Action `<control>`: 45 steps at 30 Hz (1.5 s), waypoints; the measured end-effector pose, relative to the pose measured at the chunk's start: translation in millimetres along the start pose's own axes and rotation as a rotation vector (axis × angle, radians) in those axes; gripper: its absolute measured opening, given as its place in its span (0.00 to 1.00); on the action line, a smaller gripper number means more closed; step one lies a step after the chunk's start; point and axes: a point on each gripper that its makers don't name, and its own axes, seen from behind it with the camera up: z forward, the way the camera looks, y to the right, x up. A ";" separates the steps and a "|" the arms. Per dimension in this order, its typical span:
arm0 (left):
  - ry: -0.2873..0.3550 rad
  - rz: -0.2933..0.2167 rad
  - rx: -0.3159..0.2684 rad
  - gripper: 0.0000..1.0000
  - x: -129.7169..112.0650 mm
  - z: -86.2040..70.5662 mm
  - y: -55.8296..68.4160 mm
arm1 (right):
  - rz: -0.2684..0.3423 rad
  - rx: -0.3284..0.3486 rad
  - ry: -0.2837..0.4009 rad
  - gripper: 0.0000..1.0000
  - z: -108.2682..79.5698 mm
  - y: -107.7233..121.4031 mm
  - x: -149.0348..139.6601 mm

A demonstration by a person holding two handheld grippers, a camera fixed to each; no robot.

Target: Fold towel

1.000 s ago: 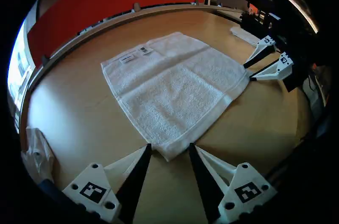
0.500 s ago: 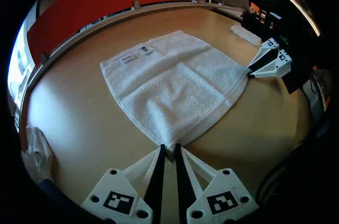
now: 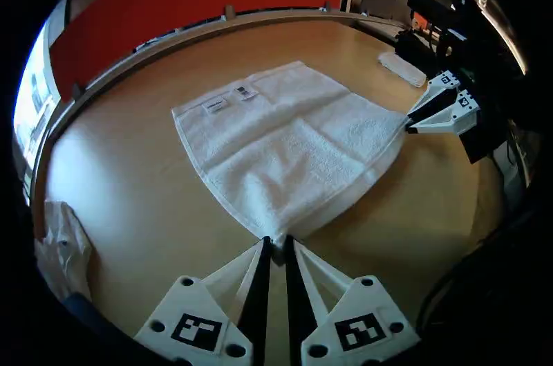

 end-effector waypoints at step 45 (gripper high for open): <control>0.024 -0.131 -0.045 0.14 45.0 -99.0 33.9 | -0.042 0.009 0.070 0.17 -100.6 -15.4 49.2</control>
